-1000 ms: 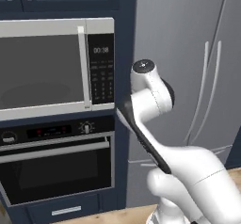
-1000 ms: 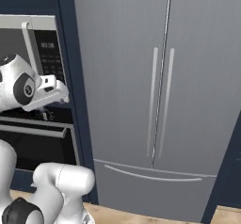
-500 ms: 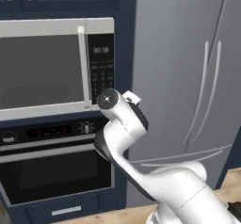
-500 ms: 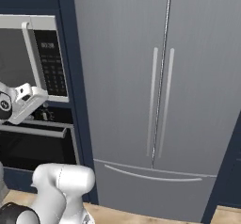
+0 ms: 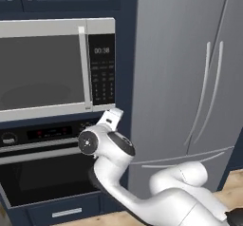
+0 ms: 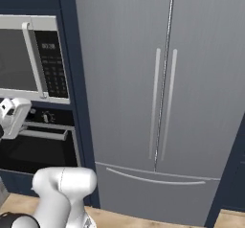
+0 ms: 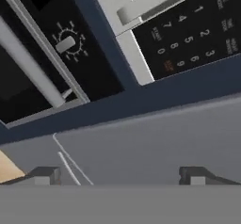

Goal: Take the baked cake out of the oven and place it on the plate for cooling. Then close the oven door.

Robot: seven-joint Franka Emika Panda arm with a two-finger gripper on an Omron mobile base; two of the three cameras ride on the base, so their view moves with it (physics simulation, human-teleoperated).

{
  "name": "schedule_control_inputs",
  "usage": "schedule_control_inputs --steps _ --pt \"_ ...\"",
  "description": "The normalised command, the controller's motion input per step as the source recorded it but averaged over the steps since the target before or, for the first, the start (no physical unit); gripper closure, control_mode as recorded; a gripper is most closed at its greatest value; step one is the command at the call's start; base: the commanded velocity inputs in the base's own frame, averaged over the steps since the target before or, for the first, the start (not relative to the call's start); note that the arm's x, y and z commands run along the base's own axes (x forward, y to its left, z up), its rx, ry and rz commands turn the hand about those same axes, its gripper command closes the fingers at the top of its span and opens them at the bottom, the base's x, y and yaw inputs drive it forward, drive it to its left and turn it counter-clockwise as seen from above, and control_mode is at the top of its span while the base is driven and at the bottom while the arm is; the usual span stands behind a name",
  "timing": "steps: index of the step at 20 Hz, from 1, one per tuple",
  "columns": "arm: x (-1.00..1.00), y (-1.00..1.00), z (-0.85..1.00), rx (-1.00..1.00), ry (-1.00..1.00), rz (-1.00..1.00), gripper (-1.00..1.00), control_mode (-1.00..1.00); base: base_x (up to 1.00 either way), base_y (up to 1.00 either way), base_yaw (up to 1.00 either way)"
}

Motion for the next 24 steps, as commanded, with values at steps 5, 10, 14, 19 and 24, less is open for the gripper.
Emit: schedule_control_inputs --steps 5,10,14,19,24 --pt "0.14 0.49 -0.39 -0.21 -0.18 0.19 -1.00 -1.00 0.00 0.00 0.00" --pt "0.15 0.57 -0.38 -0.17 -0.09 0.14 -1.00 -1.00 0.00 0.00 0.00" --pt "0.02 0.68 -0.39 -0.14 -0.09 0.04 -1.00 -1.00 0.00 0.00 0.00" --pt "0.07 0.59 -0.42 -0.15 -0.05 0.00 -1.00 -1.00 0.00 0.00 0.00" --pt "0.30 0.38 -0.44 -0.05 -0.02 -0.02 -1.00 -1.00 0.00 0.00 0.00"
